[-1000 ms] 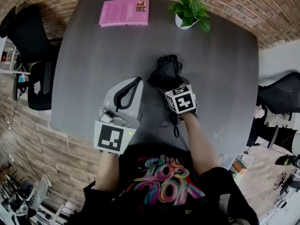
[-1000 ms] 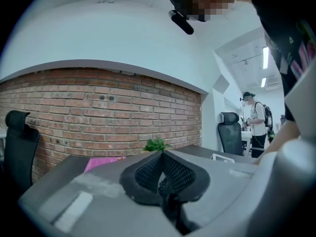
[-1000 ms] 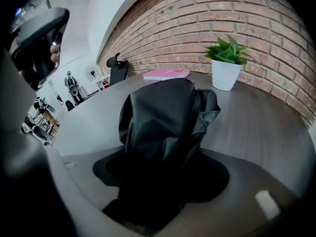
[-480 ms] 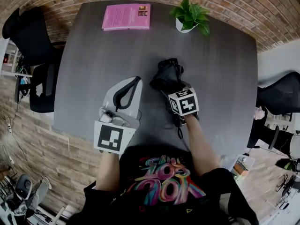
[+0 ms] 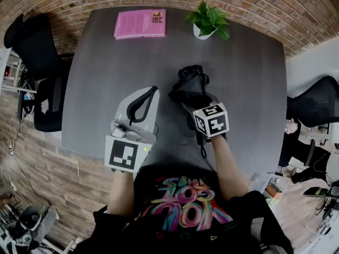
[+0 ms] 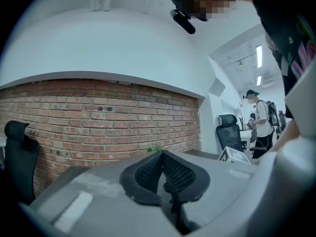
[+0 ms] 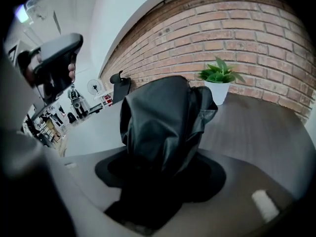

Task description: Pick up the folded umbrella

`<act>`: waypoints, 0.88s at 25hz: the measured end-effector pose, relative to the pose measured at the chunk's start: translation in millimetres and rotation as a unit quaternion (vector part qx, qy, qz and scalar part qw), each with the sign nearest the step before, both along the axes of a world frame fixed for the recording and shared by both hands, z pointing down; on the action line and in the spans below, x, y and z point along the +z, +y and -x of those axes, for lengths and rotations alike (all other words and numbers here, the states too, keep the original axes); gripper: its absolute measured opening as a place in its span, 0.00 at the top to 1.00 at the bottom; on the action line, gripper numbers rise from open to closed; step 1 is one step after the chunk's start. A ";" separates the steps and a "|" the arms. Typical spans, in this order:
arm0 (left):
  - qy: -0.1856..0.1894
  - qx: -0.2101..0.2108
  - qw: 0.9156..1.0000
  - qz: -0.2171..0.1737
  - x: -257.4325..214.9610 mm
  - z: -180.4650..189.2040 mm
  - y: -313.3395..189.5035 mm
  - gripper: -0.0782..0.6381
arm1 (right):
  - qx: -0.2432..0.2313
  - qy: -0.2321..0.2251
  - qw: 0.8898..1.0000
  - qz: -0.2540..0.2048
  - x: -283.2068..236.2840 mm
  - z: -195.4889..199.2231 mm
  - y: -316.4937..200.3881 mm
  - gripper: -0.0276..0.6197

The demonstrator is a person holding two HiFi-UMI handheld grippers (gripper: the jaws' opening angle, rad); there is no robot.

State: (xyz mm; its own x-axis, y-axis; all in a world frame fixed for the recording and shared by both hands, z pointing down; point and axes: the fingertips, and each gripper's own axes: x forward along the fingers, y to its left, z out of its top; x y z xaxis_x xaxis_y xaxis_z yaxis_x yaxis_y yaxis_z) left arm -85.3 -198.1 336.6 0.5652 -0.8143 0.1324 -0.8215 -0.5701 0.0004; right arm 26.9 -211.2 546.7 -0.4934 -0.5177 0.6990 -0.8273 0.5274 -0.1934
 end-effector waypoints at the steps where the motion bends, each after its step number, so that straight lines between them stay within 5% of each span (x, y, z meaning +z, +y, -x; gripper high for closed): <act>1: 0.000 0.002 1.000 -0.002 -1.5 -1.2 1.2 0.89 | 0.002 -0.004 1.000 -0.008 -6.6 -0.8 0.2 0.53; 11: -0.002 0.020 1.000 -0.022 -16.1 -17.2 16.4 0.89 | 0.017 -0.038 0.995 -0.091 -85.5 -13.0 10.0 0.53; 22: -0.003 0.036 0.999 -0.035 -24.5 -30.8 21.1 0.89 | 0.051 -0.091 0.978 -0.183 -174.0 -41.1 25.2 0.53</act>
State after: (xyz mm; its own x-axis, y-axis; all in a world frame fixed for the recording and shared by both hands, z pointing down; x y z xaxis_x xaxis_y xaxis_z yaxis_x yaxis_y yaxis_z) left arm -54.6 -177.0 312.1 0.6221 -0.7789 0.0791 -0.7783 -0.6263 -0.0461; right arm 68.0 -186.0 372.6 -0.5249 -0.7698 0.3631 -0.8489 0.5047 -0.1571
